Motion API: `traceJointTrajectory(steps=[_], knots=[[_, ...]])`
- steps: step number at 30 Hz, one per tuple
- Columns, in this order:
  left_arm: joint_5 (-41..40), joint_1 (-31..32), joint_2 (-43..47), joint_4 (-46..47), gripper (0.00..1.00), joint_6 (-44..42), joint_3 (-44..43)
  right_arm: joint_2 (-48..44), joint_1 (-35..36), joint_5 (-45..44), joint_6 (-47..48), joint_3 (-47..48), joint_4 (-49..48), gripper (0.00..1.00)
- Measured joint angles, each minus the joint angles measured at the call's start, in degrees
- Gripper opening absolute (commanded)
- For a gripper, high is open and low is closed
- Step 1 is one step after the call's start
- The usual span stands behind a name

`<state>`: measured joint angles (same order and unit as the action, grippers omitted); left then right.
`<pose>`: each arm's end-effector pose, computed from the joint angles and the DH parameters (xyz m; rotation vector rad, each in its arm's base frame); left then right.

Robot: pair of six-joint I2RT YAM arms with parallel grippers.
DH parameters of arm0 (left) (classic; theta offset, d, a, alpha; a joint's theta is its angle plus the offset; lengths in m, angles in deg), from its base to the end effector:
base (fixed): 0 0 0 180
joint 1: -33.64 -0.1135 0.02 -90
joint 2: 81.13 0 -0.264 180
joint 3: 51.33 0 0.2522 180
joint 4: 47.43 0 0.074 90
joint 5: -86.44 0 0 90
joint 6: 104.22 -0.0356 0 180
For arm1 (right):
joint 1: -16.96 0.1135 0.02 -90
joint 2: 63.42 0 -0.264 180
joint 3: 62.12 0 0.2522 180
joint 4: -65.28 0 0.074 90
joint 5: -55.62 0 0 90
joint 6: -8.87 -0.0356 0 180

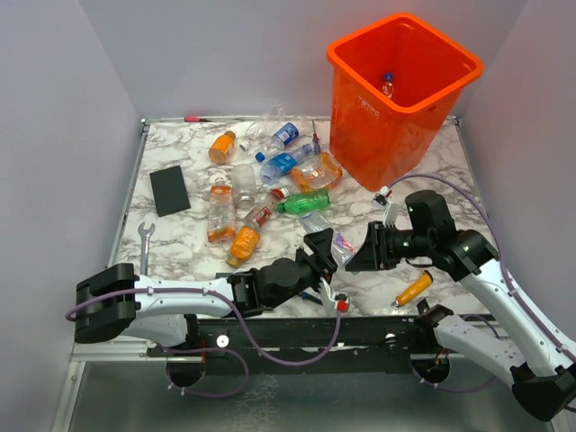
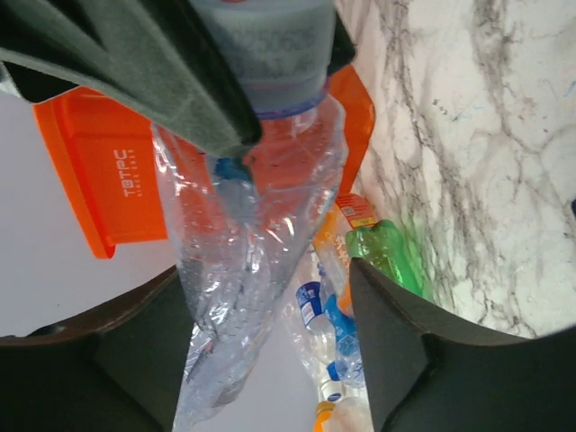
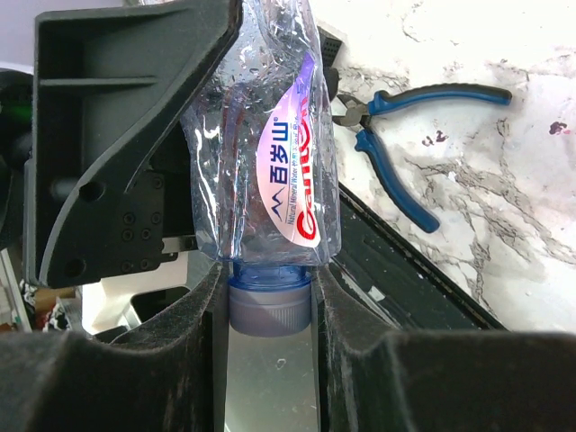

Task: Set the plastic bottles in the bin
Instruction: Place the plastic bottle in the trash bin.

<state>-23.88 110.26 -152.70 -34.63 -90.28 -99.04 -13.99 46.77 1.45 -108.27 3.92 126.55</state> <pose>0.0751 -0.2623 0.2413 1.6327 0.6615 0.3053 0.1312 0.0992 0.3138 -0.3912 2.4631 1.1945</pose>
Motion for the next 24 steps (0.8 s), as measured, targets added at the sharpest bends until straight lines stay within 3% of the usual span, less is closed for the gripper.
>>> traceJointTrajectory(steps=[6,10,13,15,17,20,21,22,24], knots=[[-1.44,0.02,-0.04,2.89,0.55,-0.02,-0.61,-0.87,0.17,0.94,-0.02,0.07,-0.79,0.0],[-2.16,0.02,-0.02,3.65,0.29,-0.09,-0.61,-0.87,0.22,1.4,0.0,0.13,-1.01,0.0],[-2.75,0.02,0.0,4.02,0.24,-0.5,-0.61,-0.87,0.22,1.25,0.2,0.7,-1.05,0.03],[-3.13,0.02,0.17,4.26,0.22,-0.74,-0.61,-0.87,0.22,1.11,0.22,1.07,-1.05,0.2],[-3.26,0.02,0.24,4.48,0.2,-0.81,-0.61,-0.85,0.22,1.14,0.22,1.14,-1.07,0.5],[-3.37,0.02,0.24,4.46,0.19,-0.44,-0.61,-0.85,0.24,1.7,0.13,1.49,-1.03,0.75],[-3.41,0.02,0.24,4.48,0.19,-0.02,-0.61,-0.85,0.24,2.03,0.2,2.05,-1.05,0.91],[-3.54,0.02,0.28,4.48,0.19,0.57,-0.61,-0.9,0.26,2.05,0.2,2.91,-1.03,0.99],[-4.17,0.02,0.57,4.39,0.18,2.95,-0.68,-0.98,0.26,1.92,0.31,5.51,-0.9,1.0]])
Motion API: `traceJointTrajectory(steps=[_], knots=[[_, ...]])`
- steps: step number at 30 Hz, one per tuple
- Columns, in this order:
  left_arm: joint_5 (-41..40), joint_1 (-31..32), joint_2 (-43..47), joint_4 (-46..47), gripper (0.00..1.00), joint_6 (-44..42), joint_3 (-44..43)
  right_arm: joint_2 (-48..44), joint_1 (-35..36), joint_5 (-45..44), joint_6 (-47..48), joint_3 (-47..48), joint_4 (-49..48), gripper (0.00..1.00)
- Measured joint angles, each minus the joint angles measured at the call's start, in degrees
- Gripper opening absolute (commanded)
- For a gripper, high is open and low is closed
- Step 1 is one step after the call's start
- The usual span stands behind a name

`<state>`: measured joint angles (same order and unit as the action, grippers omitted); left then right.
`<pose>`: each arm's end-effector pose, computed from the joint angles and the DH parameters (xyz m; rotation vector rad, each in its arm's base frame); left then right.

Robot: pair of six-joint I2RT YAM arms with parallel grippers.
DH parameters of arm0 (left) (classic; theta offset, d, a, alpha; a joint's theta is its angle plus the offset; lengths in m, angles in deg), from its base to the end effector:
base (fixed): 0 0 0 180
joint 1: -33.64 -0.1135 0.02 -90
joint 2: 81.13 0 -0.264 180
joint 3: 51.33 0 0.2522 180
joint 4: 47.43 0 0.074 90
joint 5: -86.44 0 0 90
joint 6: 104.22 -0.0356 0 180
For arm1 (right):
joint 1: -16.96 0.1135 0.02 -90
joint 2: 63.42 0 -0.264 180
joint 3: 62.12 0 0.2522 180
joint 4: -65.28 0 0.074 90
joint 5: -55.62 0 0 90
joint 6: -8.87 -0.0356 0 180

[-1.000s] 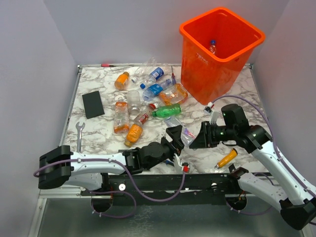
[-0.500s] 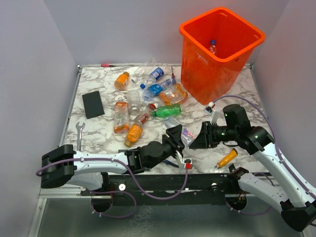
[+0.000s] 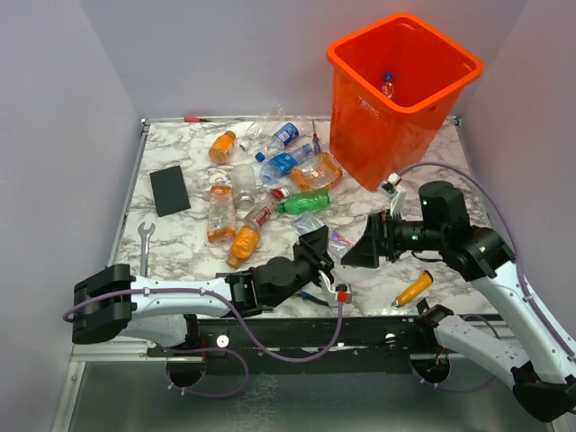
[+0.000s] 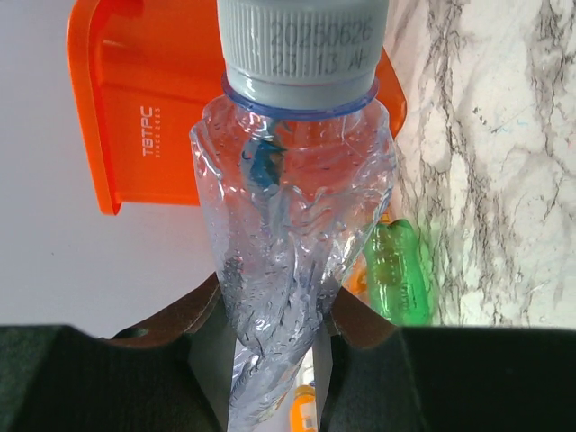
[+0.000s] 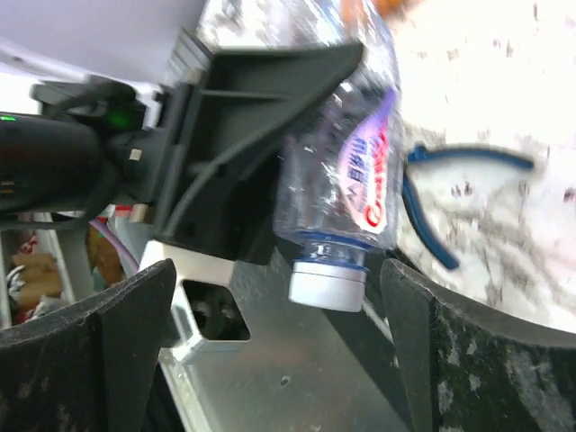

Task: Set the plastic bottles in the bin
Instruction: Place the plastic bottle in the trash bin.

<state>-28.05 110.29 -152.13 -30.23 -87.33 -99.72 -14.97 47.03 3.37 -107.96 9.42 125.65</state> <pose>0.0773 -0.2620 0.2561 1.4935 0.7378 0.3086 0.1260 0.0981 0.3481 -0.4606 2.3189 1.2510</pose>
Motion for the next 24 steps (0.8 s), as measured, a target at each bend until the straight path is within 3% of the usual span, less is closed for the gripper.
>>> traceJointTrajectory(steps=[7,11,15,18,24], knots=[[-1.4,-0.02,4.22,-5.49,0.17,14.53,-2.95,-2.14,0.0,-3.15,1.05,13.53,-1.81,1.0],[4.0,-1.18,8.87,-13.75,0.19,30.4,-7.65,-8.09,0.0,-10.32,0.61,13.31,-10.34,1.0],[18.45,-10.21,11.32,-19.54,0.18,50.8,-12.87,-16.46,0.0,-16.28,-1.68,4.72,-24.61,1.0],[30.42,-19.26,11.8,-18.4,0.17,64.5,-12.59,-17.35,0.0,-19.37,-2.29,0.92,-31.19,1.0],[46.16,-23.98,12.76,-13.46,0.16,80.65,-5.9,-12.83,0.0,-21.42,-3.41,-3.89,-36.76,0.94]])
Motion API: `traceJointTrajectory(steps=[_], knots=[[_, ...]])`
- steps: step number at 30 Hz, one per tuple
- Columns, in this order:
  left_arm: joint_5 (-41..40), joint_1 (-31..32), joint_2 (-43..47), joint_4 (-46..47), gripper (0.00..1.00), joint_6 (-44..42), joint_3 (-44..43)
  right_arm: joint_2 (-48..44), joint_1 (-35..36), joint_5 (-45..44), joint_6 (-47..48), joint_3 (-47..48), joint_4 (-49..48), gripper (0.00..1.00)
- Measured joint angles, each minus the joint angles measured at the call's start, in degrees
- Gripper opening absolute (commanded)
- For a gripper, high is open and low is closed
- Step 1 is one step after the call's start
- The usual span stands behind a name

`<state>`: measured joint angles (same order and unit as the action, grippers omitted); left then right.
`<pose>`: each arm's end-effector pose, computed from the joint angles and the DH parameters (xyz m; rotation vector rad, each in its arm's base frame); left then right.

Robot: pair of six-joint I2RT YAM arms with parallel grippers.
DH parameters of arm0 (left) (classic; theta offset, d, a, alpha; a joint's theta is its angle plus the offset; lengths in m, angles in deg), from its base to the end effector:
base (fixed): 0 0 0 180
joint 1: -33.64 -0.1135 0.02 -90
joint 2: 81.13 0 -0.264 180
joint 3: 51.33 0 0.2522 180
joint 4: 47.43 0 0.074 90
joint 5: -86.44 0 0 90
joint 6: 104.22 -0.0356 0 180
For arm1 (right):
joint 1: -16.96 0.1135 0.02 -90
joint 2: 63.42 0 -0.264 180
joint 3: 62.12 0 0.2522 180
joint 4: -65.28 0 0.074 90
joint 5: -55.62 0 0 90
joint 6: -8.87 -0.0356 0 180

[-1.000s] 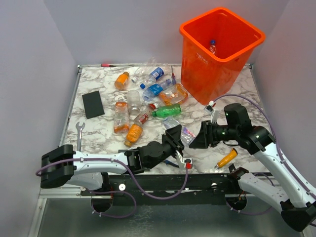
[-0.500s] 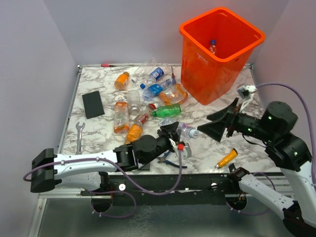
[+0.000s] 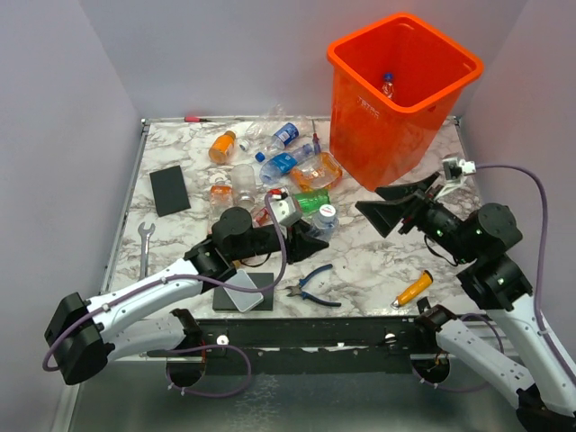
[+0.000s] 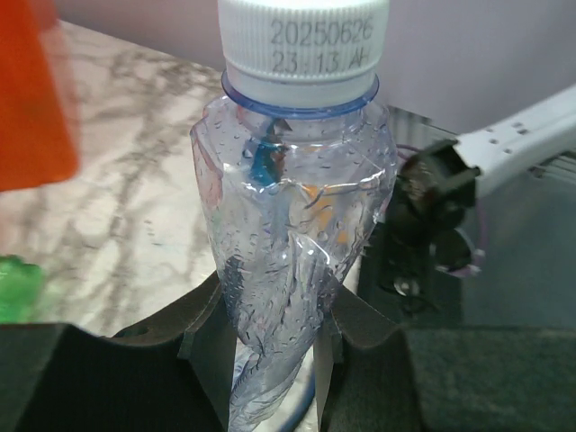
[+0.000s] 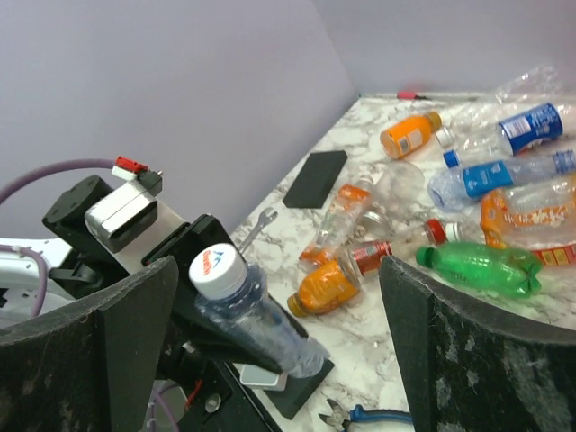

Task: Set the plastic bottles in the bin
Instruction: Place the plastic bottle in the trash bin.

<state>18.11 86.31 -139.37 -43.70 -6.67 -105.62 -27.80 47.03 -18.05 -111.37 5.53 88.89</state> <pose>0.1349 -0.1986 0.3202 0.9287 1.4108 -1.1038 0.1042 0.0719 0.4169 -0.2469 1.4986 1.0581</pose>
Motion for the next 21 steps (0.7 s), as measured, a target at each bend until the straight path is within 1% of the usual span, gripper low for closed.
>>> traceJointTrajectory(steps=[2,5,8,12,17,21], knots=[[5.14,-0.94,-1.51,2.49,0.16,4.48,1.44,1.51,0.0,0.04,-0.02,-1.01,-0.46,0.92],[10.62,-1.77,-5.4,6.38,0.16,9.55,1.57,2.73,0.0,0.76,0.02,-3.37,-2.69,0.92],[14.08,-2.51,-8.68,9.01,0.16,13.57,1.68,1.95,0.0,0.92,0.0,-7.1,-4.11,0.9],[15.96,-3.32,-9.07,11.08,0.16,15.89,2.08,1.79,0.0,0.87,0.11,-9.22,-4.37,0.88],[16.52,-3.54,-9.11,12.0,0.16,16.31,2.08,4.02,0.0,0.9,0.26,-9.51,-6.47,0.83],[16.57,-3.54,-9.7,11.89,0.16,16.17,2.08,6.32,0.09,1.62,0.24,-9.68,-9.33,0.83]])
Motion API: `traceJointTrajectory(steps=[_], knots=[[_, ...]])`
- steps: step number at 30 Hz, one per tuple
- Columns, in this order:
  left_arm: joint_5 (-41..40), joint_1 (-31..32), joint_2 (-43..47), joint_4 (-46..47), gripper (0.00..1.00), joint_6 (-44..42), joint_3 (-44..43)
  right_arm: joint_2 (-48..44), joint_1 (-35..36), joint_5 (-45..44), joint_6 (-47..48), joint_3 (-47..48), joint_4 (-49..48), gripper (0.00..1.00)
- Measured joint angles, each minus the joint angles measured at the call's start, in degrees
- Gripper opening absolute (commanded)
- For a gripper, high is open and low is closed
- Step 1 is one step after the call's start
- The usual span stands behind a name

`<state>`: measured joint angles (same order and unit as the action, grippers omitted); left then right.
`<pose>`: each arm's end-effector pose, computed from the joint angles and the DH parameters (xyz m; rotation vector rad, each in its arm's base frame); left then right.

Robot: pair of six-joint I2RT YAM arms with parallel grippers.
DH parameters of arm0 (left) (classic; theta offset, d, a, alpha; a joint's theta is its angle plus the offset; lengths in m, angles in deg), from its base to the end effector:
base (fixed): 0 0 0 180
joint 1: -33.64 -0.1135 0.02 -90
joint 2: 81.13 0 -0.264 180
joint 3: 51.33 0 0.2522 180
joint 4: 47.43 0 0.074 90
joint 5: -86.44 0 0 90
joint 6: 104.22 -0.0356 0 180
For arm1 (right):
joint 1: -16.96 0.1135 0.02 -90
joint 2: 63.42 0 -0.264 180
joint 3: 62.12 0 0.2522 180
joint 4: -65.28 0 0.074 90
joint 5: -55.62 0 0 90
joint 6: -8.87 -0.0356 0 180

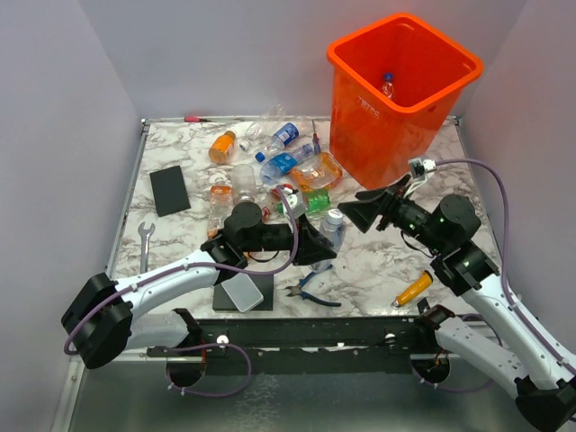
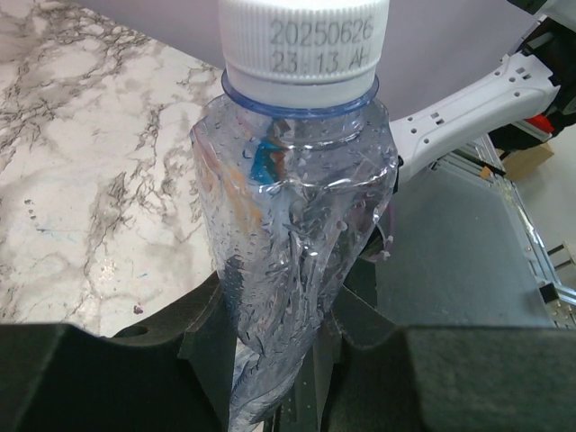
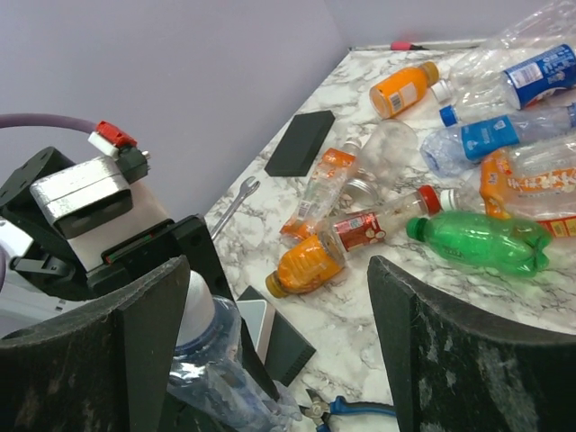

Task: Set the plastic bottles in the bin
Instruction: Place the plastic bottle in the trash bin.

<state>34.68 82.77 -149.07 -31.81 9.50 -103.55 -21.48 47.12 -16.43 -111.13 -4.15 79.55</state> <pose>0.1571 -0.2152 0.2897 0.9433 1.5218 -1.4749 0.1448 0.0968 0.3629 -0.2663 1.6210 1.0596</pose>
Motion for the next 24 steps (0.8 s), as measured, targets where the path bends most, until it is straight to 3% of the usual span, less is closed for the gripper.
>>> traceJointTrajectory(steps=[6,9,20,24], knots=[[-0.11,0.0,-0.22,-1.81,0.16,-0.85,-0.02,2.19,2.05,2.32,0.07,0.04,-3.26,0.85],[-0.22,0.0,-0.22,-2.51,0.16,-1.33,-0.02,2.29,2.95,3.23,0.15,0.46,-3.76,0.81],[-1.75,0.0,-0.09,-4.13,0.16,-2.56,-0.02,7.48,8.55,4.61,3.78,4.28,3.82,0.54],[-2.1,0.0,0.0,-5.09,0.16,-2.82,-0.02,8.02,9.18,3.5,4.28,4.28,5.77,0.31]])
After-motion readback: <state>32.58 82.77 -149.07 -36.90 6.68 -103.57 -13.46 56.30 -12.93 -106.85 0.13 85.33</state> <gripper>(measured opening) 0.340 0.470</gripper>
